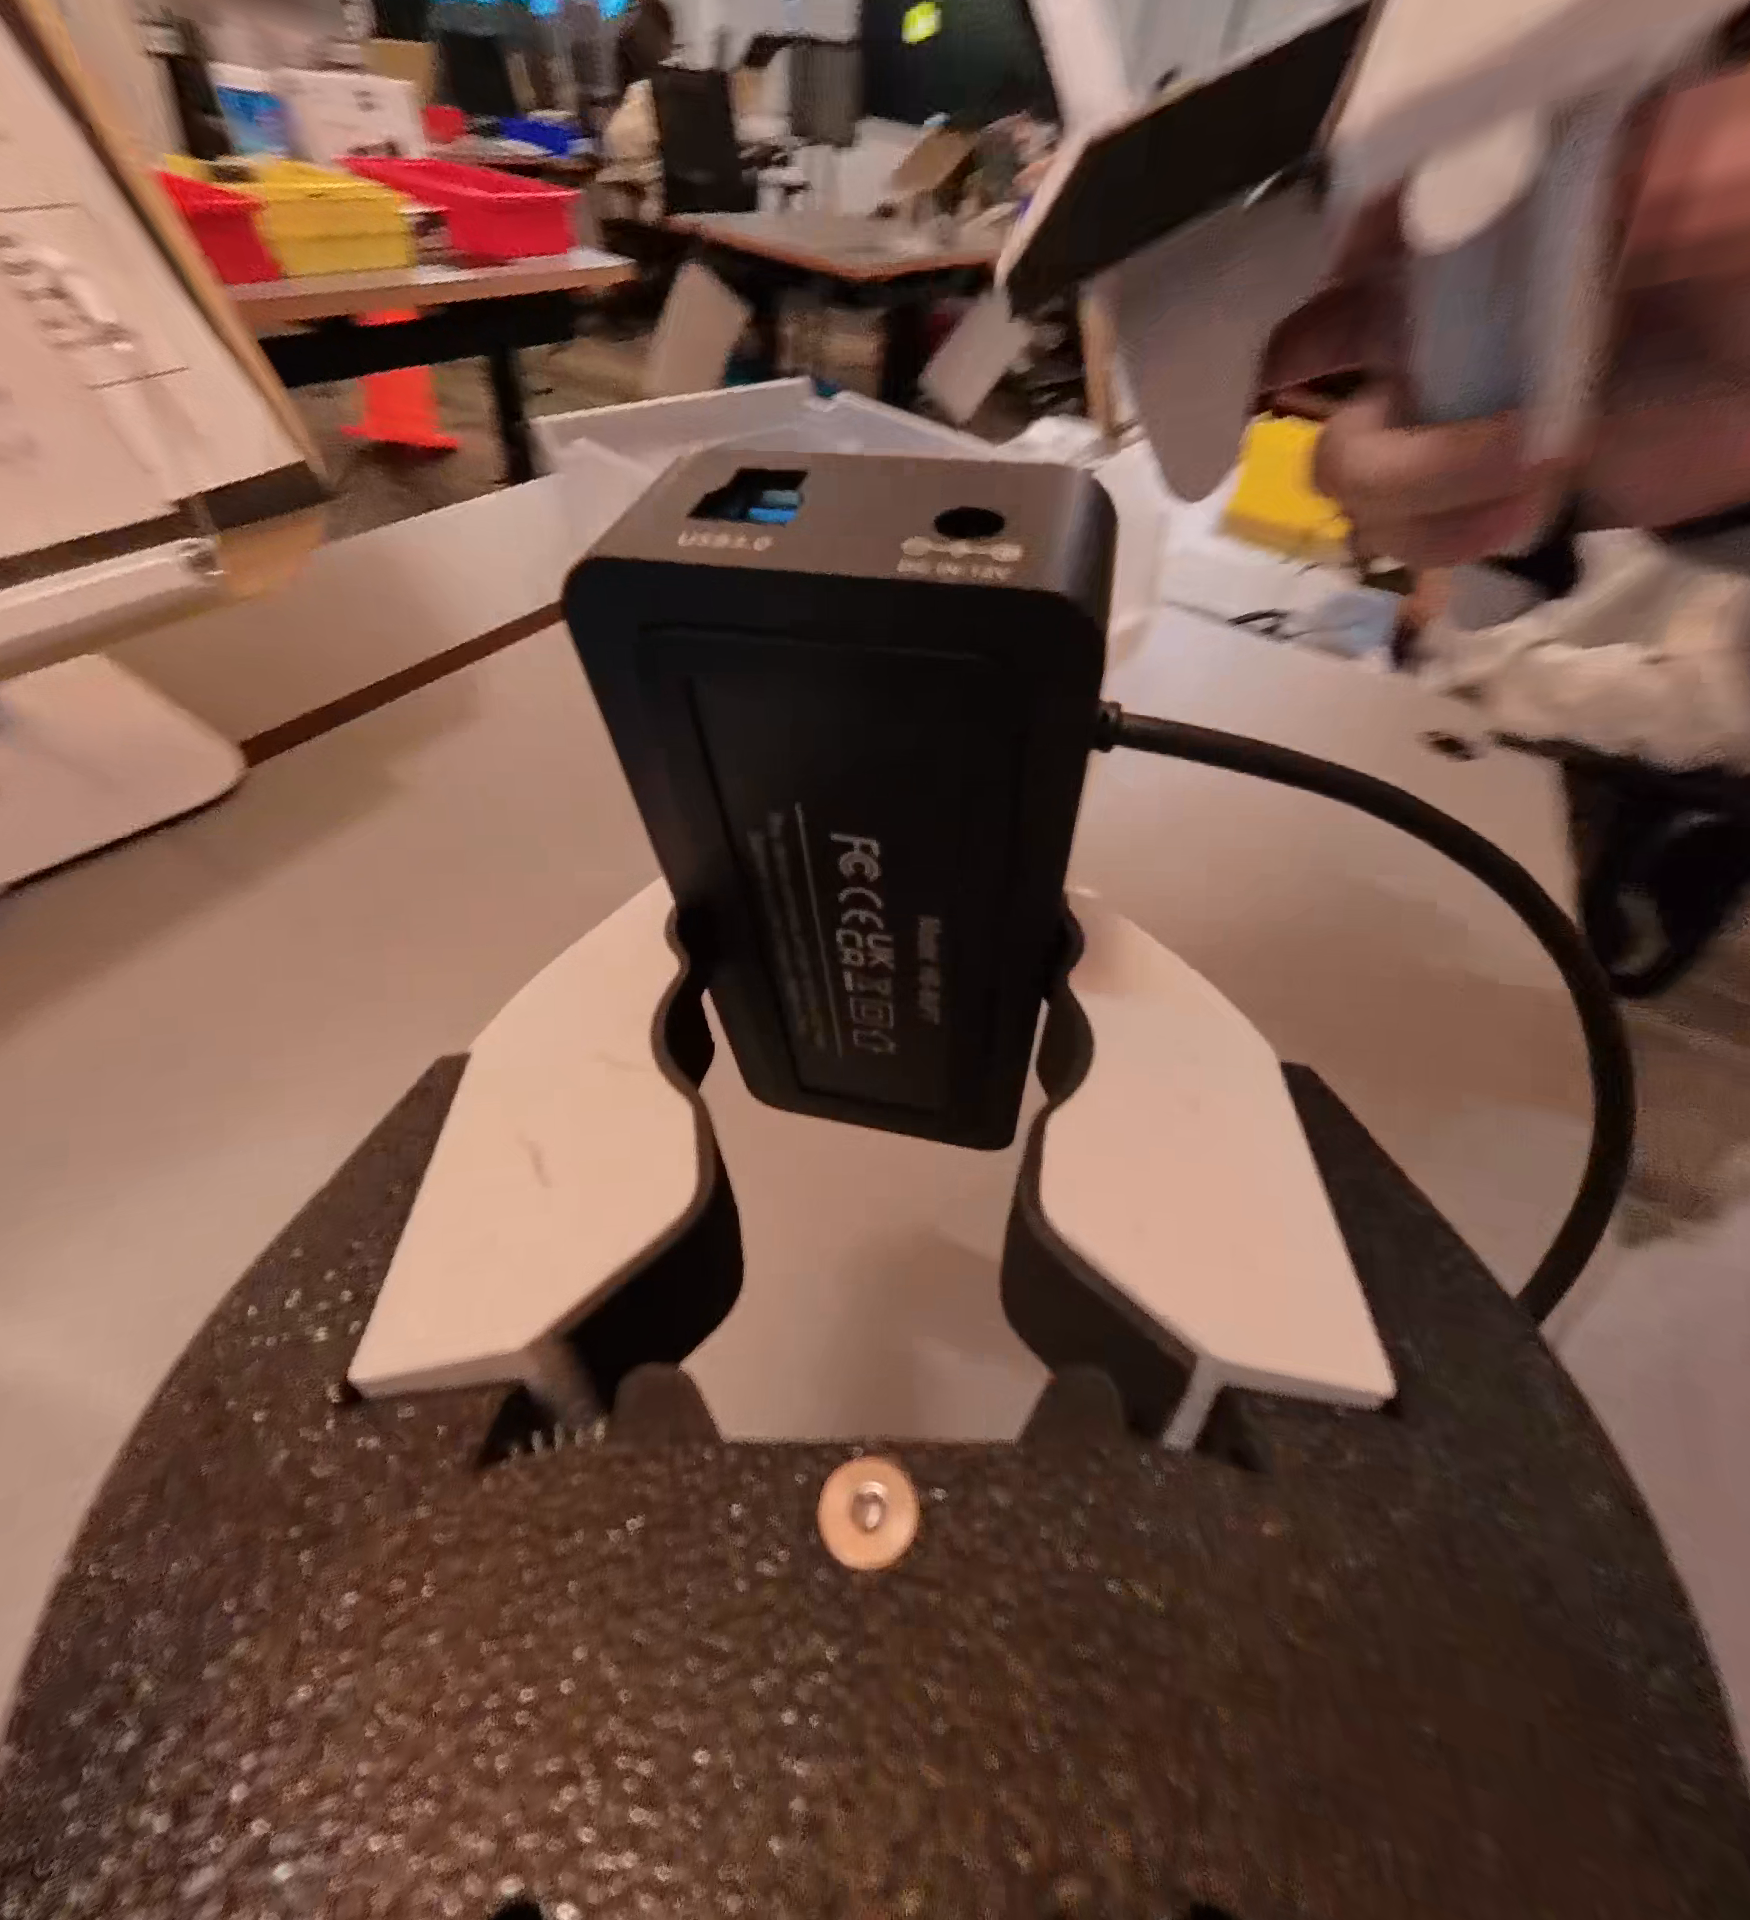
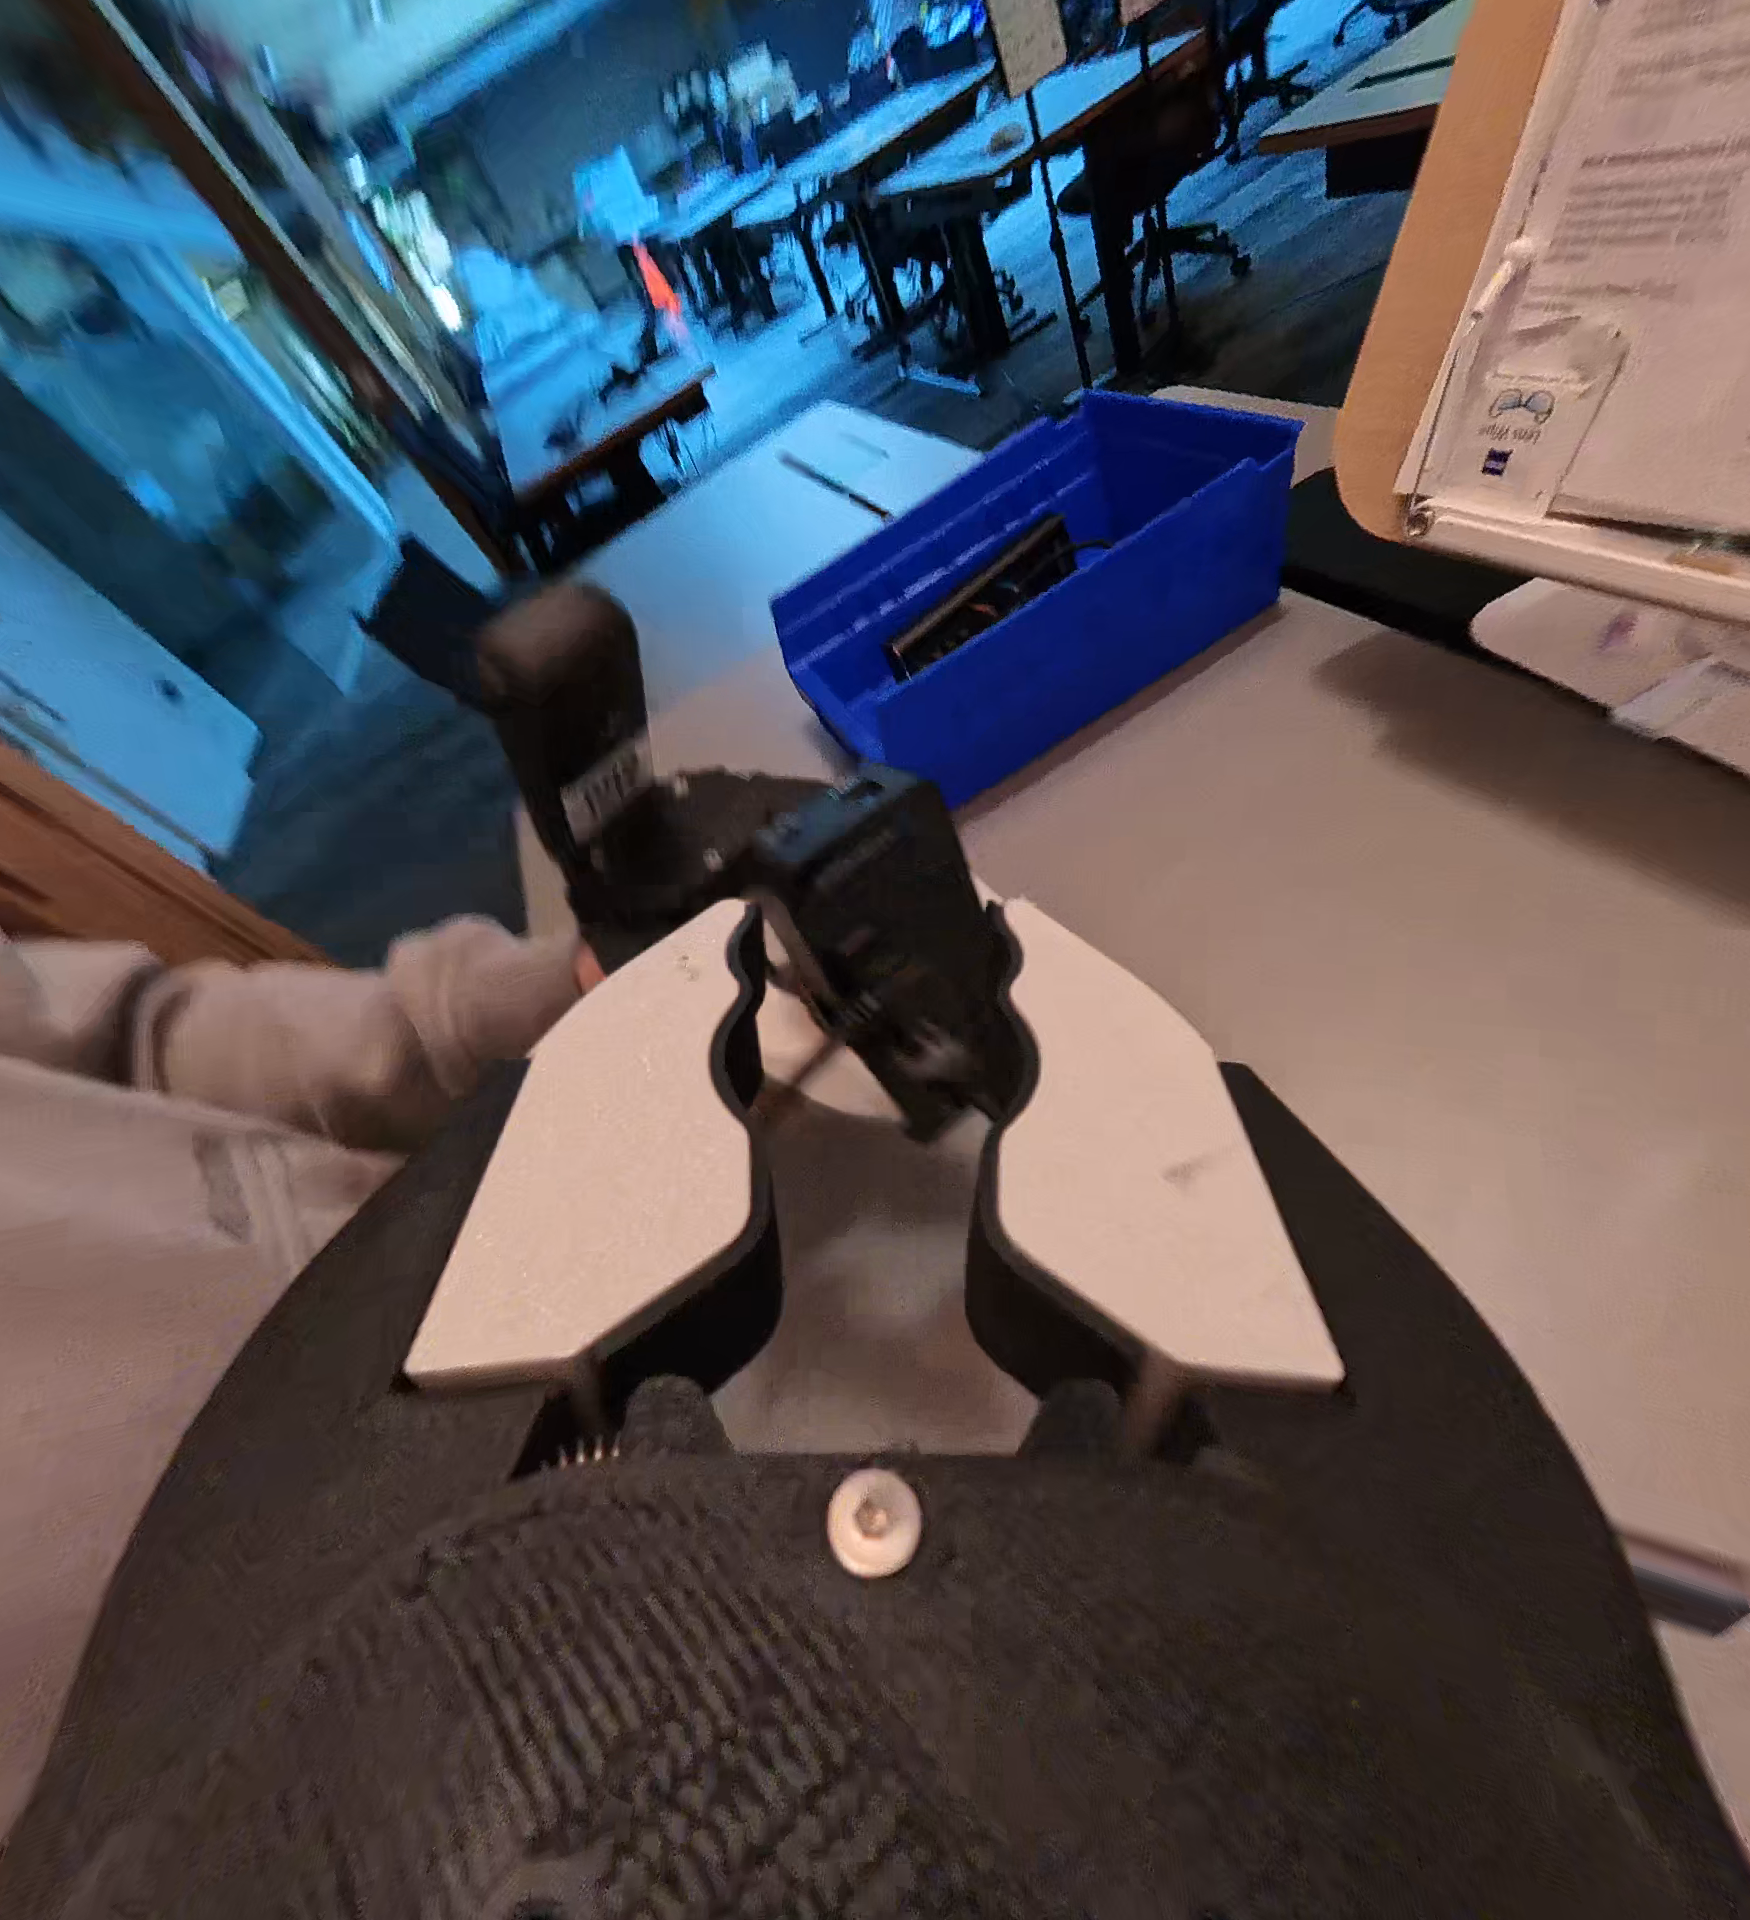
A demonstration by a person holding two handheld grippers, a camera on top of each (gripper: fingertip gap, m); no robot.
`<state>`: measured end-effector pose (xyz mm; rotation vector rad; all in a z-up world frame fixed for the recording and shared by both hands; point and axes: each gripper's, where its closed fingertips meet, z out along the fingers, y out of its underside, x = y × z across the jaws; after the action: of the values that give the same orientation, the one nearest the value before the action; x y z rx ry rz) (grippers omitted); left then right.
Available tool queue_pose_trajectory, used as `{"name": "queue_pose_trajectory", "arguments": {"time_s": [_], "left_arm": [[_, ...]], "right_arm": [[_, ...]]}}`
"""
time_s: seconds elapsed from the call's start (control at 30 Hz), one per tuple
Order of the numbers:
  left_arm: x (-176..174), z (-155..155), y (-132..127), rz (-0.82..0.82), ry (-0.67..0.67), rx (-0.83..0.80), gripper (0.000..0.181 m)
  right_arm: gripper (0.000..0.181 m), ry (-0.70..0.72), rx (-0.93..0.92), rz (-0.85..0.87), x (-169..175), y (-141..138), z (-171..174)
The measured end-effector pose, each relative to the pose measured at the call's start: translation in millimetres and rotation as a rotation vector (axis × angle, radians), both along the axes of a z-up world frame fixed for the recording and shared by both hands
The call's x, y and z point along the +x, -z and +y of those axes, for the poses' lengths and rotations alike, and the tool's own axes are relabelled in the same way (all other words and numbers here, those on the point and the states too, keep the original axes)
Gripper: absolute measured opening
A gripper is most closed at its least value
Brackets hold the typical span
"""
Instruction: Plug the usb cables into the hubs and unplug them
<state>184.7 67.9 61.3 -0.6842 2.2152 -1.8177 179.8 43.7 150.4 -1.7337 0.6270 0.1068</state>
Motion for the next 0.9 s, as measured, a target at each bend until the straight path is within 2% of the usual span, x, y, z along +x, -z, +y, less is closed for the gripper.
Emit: {"name": "queue_pose_trajectory", "arguments": {"time_s": [0.07, 0.13, 0.23, 0.3, 0.4, 0.43, 0.53, 0.63, 0.9], "left_arm": [[-10, 2, -8, -0.001, 0.095, -0.045, 0.061], [-16, 4, -11, -0.009, 0.148, -0.032, 0.061], [-22, 3, -12, -0.025, 0.208, -0.006, 0.061], [-24, 2, -9, -0.009, 0.241, 0.011, 0.061], [-26, 0, -5, -0.02, 0.255, 0.049, 0.061], [-26, -1, -4, -0.022, 0.254, 0.055, 0.061], [-23, 0, 0, -0.014, 0.232, 0.057, 0.061], [-22, 0, -1, -0.015, 0.217, 0.034, 0.061], [-30, -6, -7, -0.026, 0.253, -0.044, 0.061]], "right_arm": [[0.041, -0.043, -0.124, -0.055, -1, 15, -9], [0.039, -0.106, -0.219, -0.037, -8, 32, -11], [0.036, -0.24, -0.27, -0.023, -25, 47, 3], [0.033, -0.313, -0.324, -0.103, -33, 57, 11], [0.024, -0.377, -0.302, -0.195, -41, 60, 23], [0.018, -0.369, -0.316, -0.176, -40, 65, 25], [0.018, -0.347, -0.331, -0.184, -36, 74, 25], [0.023, -0.339, -0.317, -0.21, -37, 74, 25], [0.017, -0.368, -0.325, -0.212, -41, 71, 19]]}}
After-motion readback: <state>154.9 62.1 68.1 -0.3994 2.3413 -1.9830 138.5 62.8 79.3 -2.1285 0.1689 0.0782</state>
